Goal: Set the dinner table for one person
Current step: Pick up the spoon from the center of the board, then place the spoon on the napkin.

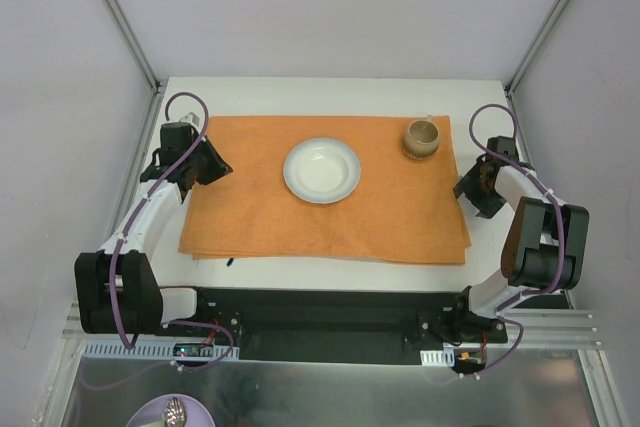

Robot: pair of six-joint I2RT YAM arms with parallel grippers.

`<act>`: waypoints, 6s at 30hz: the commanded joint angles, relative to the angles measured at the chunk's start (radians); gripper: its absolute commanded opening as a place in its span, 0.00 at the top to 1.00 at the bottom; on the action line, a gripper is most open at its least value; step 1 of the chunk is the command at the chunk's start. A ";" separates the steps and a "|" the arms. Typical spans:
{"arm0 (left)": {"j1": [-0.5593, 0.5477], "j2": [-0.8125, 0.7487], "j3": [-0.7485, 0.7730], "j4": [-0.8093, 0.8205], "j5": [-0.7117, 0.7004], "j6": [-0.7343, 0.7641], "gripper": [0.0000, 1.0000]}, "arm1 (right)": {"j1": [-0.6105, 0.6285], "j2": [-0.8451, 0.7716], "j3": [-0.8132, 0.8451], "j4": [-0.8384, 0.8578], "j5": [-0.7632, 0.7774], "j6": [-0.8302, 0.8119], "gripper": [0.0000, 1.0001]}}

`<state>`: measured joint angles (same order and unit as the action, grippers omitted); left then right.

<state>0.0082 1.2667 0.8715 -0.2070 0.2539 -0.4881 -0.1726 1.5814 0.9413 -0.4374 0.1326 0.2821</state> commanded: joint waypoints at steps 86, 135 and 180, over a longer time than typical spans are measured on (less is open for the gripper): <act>0.003 -0.003 -0.006 0.009 -0.019 -0.009 0.96 | 0.208 0.190 0.195 -0.195 0.223 -0.089 0.99; 0.003 -0.001 -0.006 0.009 -0.015 -0.018 0.95 | 0.240 -0.337 0.263 0.044 0.144 -0.365 0.99; 0.004 -0.029 -0.006 0.008 -0.041 -0.009 0.75 | 0.562 0.207 0.344 0.127 -0.056 -0.095 0.99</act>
<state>0.0082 1.2694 0.8677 -0.2070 0.2268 -0.4892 0.3820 1.7695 1.2175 -0.3367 0.0277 0.1478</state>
